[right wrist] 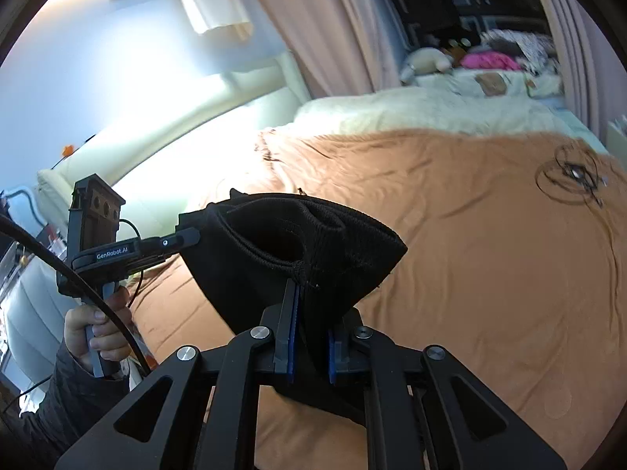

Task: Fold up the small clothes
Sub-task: 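Lift the folded black shirt with both tools and carry it toward the bed's headboard side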

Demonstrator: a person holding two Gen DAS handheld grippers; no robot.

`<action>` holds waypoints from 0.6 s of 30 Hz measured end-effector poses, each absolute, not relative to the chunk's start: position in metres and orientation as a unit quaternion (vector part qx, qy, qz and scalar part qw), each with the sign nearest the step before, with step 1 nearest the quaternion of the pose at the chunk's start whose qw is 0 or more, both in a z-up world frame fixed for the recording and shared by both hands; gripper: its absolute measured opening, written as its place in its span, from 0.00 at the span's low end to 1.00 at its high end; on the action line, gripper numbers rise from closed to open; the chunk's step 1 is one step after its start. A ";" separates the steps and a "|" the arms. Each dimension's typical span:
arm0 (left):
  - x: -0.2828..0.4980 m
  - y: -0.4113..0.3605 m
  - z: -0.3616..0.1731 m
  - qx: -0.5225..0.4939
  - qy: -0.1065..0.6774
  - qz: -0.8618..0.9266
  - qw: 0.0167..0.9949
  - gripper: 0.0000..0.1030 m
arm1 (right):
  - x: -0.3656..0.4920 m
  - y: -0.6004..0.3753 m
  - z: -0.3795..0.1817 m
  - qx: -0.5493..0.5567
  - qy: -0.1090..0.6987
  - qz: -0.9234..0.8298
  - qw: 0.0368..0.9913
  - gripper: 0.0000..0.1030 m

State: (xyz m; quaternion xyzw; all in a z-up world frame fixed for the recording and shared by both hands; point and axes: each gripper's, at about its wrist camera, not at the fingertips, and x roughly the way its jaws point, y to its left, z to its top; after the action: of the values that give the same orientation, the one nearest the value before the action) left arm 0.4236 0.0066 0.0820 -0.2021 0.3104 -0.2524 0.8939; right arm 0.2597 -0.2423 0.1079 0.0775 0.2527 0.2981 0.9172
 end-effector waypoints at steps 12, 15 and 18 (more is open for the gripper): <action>0.377 0.108 0.110 -0.212 0.265 -0.199 0.919 0.11 | 0.231 -0.164 0.113 0.051 0.234 0.351 0.905 0.07; 0.371 0.136 0.113 -0.212 0.259 -0.183 0.924 0.11 | 0.243 -0.146 0.110 0.046 0.233 0.364 0.901 0.07; 0.368 0.160 0.114 -0.197 0.255 -0.165 0.932 0.11 | 0.248 -0.129 0.110 0.044 0.235 0.382 0.893 0.07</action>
State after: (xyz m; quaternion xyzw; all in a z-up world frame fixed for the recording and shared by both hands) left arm 0.3676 0.1604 0.1141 -0.1970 0.2551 -0.1650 0.9322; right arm 0.2485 -0.1291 0.1098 0.0442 0.2350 0.3822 0.8926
